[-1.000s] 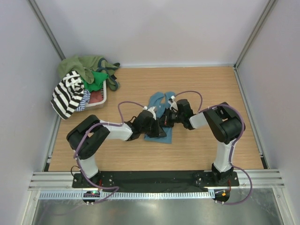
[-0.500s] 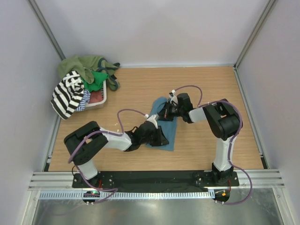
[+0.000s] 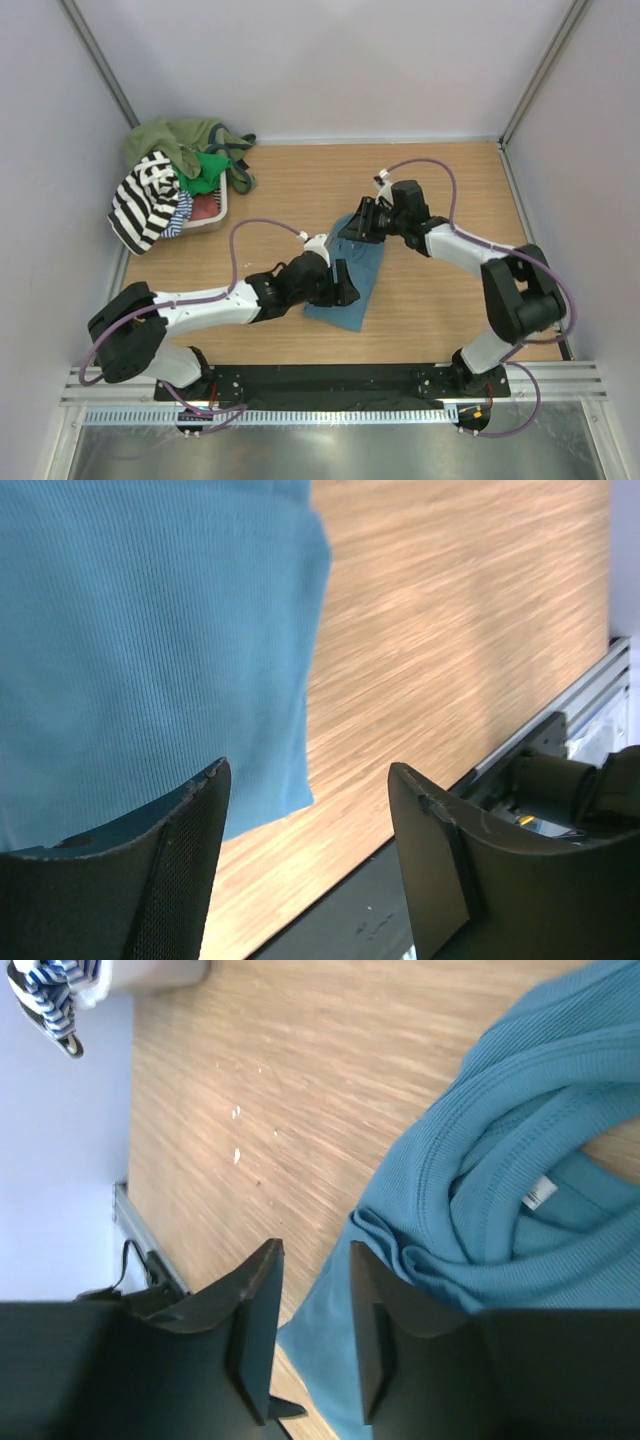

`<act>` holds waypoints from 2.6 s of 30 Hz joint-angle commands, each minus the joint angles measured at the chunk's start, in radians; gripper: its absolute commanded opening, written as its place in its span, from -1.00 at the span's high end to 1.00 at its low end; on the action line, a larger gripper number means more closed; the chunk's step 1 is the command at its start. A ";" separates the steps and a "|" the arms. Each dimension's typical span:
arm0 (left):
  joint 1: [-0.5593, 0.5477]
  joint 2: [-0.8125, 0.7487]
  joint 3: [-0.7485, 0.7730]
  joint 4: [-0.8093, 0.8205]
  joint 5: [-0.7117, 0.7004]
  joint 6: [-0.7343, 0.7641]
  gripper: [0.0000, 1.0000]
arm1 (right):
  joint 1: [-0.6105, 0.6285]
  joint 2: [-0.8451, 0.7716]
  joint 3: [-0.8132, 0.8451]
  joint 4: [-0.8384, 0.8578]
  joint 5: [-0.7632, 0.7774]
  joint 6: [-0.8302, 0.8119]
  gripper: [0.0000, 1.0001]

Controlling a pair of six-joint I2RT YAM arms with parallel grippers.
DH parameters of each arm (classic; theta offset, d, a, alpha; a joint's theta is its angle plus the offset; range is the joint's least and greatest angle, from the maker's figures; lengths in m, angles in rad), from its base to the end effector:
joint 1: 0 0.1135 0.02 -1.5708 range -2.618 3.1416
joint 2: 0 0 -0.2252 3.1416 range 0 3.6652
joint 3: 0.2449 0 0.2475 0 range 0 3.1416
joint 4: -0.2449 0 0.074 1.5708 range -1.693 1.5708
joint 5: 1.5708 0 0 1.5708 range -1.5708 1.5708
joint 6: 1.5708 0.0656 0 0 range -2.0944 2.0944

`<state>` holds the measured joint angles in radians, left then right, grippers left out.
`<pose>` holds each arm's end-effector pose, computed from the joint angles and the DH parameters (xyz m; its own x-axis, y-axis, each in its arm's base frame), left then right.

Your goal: Fold and stack the tank tops

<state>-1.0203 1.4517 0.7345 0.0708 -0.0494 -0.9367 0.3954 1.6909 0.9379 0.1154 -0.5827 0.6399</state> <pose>0.1728 -0.2753 0.1405 -0.8558 -0.1438 -0.4969 0.2383 0.7430 -0.6255 0.3245 0.1746 0.1400 -0.8763 0.1745 -0.4490 -0.2573 0.6184 0.7426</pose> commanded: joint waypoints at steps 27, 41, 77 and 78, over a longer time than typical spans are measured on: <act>0.005 -0.022 -0.046 -0.387 -0.245 0.024 -0.15 | 0.000 0.019 0.183 -0.542 0.701 -0.149 -0.09; -0.026 -0.088 -0.193 -0.215 -0.202 -0.123 0.58 | -0.020 0.280 0.450 -0.586 0.773 -0.164 0.61; -0.029 -0.073 -0.093 -0.244 -0.256 -0.062 -0.09 | 0.046 0.427 0.722 -0.582 0.641 -0.023 -0.23; -0.027 -0.062 -0.087 -0.233 -0.245 -0.057 -0.07 | 0.046 0.435 0.736 -0.582 0.636 -0.020 -0.22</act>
<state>-1.0584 1.3556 0.6060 -0.1768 -0.2951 -1.0298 0.4419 2.1105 1.6157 -0.4820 0.0654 0.5797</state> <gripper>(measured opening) 0.541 0.615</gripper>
